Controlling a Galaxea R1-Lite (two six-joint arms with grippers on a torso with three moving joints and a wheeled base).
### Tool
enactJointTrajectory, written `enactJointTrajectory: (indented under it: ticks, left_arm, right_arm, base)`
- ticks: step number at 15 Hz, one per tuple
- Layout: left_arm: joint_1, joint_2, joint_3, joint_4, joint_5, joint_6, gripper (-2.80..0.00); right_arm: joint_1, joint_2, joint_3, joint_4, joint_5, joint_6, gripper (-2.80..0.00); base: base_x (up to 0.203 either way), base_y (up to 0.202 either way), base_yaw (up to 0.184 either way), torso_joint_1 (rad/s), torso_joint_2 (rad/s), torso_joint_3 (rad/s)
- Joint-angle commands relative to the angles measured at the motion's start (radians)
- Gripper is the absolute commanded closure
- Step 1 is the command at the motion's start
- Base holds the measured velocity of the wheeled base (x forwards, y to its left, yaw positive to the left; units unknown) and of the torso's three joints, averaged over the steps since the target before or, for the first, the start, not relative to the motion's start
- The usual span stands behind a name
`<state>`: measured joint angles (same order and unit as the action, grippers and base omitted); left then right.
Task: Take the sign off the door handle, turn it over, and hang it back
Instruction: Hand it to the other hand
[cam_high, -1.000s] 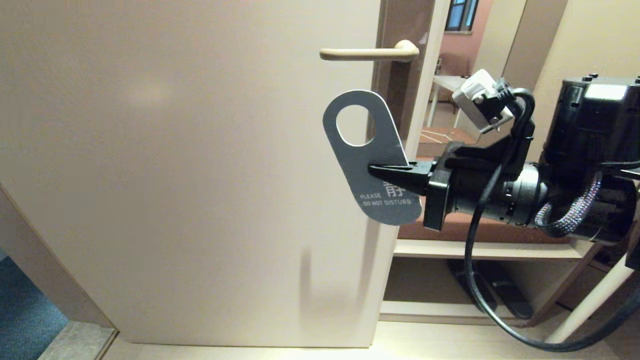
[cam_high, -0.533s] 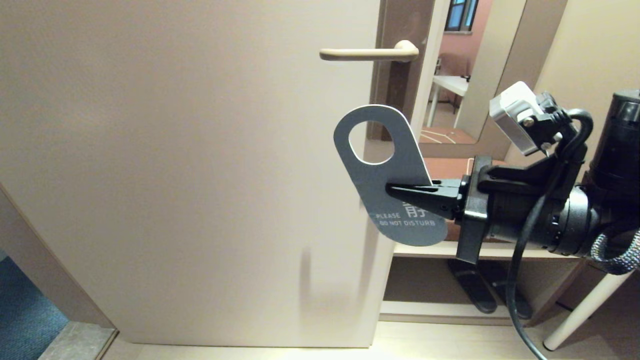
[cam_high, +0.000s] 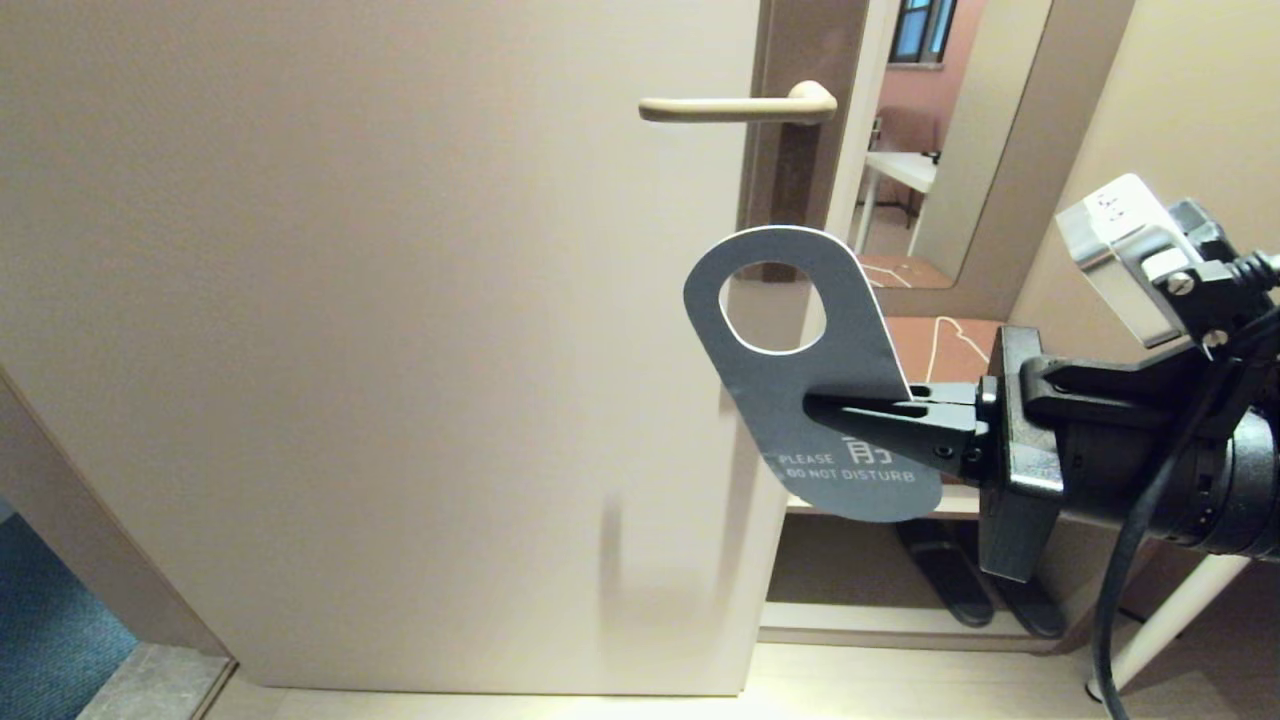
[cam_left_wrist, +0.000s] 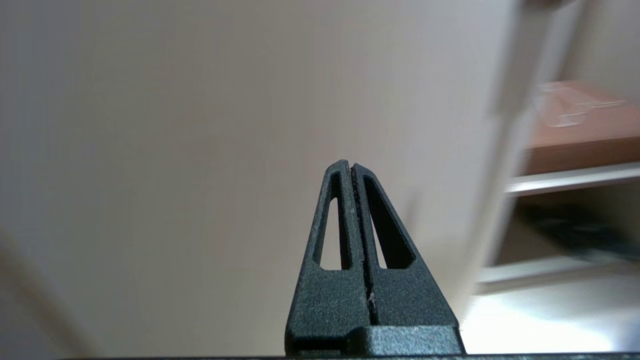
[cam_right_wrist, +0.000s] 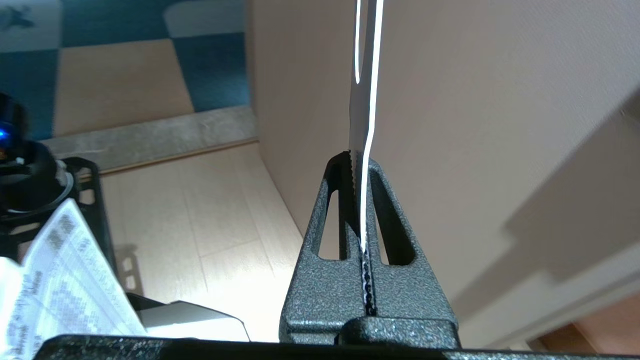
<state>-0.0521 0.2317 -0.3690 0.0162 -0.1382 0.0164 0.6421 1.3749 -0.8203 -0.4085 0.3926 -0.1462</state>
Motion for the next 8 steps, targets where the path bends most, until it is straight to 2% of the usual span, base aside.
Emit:
enactJointTrajectory:
  ticks: [1,3,5,7,8]
  left_arm:
    - [-0.056,0.191,-0.102,0.000,-0.021,-0.009,0.00]
    - [-0.200,0.296,-0.170,-0.005,-0.078,-0.022,0.00]
    - [-0.347,0.344,-0.187,-0.021,-0.154,-0.041,0.00]
    - [-0.485,0.400,-0.193,-0.060,-0.228,-0.093,0.00]
    - [-0.529,0.451,-0.194,-0.097,-0.246,-0.124,0.00]
  right_arm:
    - [0.001,0.008,-0.018,-0.003,0.014,-0.001,0.00]
    - [0.001,0.021,-0.051,-0.004,0.020,0.000,0.00]
    - [0.001,0.024,-0.063,-0.004,0.023,0.000,0.00]
    - [0.001,0.021,-0.068,-0.004,0.073,0.002,0.00]
    - [0.001,0.020,-0.075,-0.004,0.096,0.003,0.00]
  base:
    - [0.000,0.000,0.000,0.000,0.00,0.000]
    - [0.000,0.000,0.000,0.000,0.00,0.000]
    - [0.000,0.000,0.000,0.000,0.00,0.000]
    - [0.000,0.000,0.000,0.000,0.00,0.000]
    - [0.000,0.000,0.000,0.000,0.00,0.000]
